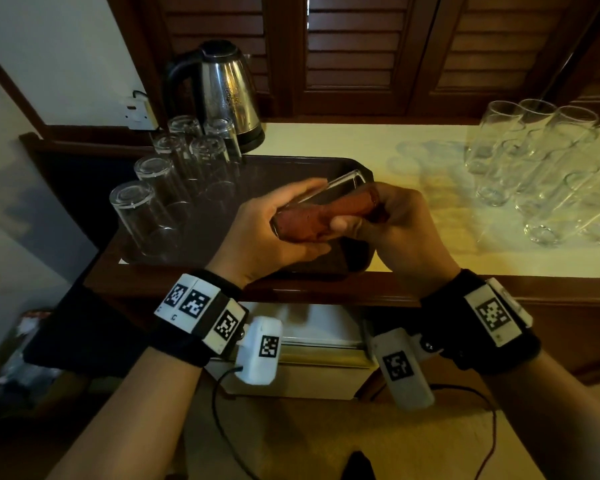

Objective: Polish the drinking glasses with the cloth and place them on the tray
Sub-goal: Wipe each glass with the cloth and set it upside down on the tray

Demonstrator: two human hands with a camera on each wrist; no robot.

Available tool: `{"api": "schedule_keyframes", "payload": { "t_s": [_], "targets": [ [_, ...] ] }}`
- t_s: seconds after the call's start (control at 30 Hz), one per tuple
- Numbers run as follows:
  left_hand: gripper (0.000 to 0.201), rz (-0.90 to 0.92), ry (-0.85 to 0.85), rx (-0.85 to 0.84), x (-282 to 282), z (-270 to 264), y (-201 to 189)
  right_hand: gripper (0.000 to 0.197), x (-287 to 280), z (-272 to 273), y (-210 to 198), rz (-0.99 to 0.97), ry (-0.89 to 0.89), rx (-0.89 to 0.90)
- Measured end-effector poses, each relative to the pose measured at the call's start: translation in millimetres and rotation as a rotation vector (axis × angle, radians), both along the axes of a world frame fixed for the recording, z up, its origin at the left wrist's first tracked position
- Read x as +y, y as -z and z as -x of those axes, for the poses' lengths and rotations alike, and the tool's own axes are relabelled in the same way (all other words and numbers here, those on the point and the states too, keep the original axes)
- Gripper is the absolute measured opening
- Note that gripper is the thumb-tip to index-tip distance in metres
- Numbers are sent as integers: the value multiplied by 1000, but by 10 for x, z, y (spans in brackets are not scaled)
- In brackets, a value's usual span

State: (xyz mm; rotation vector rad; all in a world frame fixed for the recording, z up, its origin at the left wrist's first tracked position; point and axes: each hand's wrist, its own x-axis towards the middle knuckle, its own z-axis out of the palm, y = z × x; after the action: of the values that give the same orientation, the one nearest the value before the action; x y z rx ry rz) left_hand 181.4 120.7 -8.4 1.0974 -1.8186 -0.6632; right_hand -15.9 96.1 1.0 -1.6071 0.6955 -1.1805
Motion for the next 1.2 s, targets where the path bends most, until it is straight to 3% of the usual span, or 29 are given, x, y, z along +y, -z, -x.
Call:
{"api": "schedule_keyframes", "payload": {
  "t_s": [0.1,0.17,0.23,0.33,0.43,0.5,0.6,0.67,0.73,0.83,0.9,0.97,1.03,1.07,1.13,1.2],
  "targets": [
    [73,-205,20,329,28,47,0,34,-43,-10,-34,66,73,-31],
    [69,-212,12,418,26,64,-12,37,-59,-10,-30,109,91,-15],
    [70,-71,-56,276,3,67,-20,36,-32,-22,-6,84,83,-11],
    [79,252,-153,-120,-37,65,11,36,-11,-40,60,0,92,-3],
    [81,285,-126,-232,-48,78,81,22,-11,-8,142,-93,77,-52],
    [80,161,-97,-120,-28,114,123,21,-9,17,160,-100,66,-100],
    [62,-327,-1,351,30,159,112,24,-14,63,118,4,51,-81],
    [50,-416,44,501,36,157,118,21,-34,82,75,50,34,-32],
    [58,-270,-19,406,51,148,103,15,-58,93,69,60,30,7],
    [77,150,-194,-29,10,114,121,22,-58,84,83,12,55,24],
    [76,221,-205,-117,-18,122,158,22,-60,73,101,2,53,20],
    [73,-7,-135,76,-36,121,194,22,-59,73,124,28,55,16],
    [66,-404,-10,516,2,162,186,22,-62,79,135,57,66,33],
    [62,-505,18,656,13,177,193,20,-67,79,139,61,65,42],
    [57,-486,-22,675,28,177,193,20,-76,77,140,44,39,44],
    [60,-250,-118,420,34,160,166,18,-80,78,156,2,21,51]
  ]
}}
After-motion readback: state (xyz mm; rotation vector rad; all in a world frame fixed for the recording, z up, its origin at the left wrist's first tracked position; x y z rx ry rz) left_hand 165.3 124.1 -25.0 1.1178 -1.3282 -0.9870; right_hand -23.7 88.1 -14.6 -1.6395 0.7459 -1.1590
